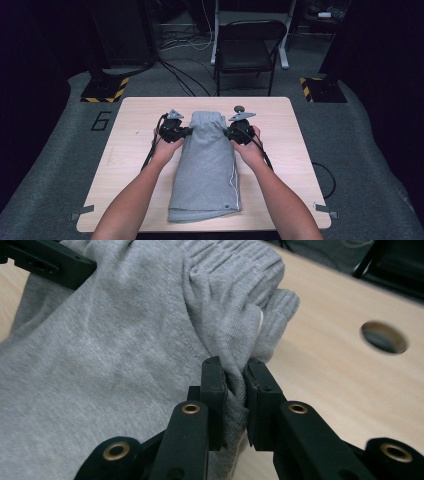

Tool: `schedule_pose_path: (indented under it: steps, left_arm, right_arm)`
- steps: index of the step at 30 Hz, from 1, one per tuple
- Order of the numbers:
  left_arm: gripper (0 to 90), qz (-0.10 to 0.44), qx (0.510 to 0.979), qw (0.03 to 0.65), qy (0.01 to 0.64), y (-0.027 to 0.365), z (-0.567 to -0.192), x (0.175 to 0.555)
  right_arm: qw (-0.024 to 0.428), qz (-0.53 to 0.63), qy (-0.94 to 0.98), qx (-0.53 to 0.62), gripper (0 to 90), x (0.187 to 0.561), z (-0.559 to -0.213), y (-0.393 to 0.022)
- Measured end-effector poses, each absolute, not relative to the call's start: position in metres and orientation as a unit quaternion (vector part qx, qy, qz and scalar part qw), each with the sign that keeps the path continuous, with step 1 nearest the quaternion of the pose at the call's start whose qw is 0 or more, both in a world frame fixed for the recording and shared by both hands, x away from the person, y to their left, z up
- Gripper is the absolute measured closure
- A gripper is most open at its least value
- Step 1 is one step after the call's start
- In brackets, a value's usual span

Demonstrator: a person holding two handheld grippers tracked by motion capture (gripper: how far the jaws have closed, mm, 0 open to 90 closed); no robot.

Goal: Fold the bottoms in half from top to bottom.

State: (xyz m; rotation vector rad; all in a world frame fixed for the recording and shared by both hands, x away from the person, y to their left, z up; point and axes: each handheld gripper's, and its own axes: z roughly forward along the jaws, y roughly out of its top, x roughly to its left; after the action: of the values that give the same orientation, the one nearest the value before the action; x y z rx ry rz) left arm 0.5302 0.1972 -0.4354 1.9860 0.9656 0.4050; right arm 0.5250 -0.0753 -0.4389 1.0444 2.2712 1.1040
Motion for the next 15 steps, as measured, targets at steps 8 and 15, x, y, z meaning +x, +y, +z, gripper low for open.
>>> schedule_pose_path:
  steps: [8, 15]
  left_arm:
    - [87.5, 0.183, 0.794, 0.454, 0.359, 0.196, -0.411, 0.521]
    - [87.5, 0.179, 0.803, 0.465, 0.328, 0.206, -0.421, 0.495]
  right_arm:
    - [0.245, 0.415, 0.804, 0.348, 80.2, 0.519, -0.413, -0.075]
    - [0.274, 0.418, 0.810, 0.305, 79.8, 0.491, -0.418, -0.078]
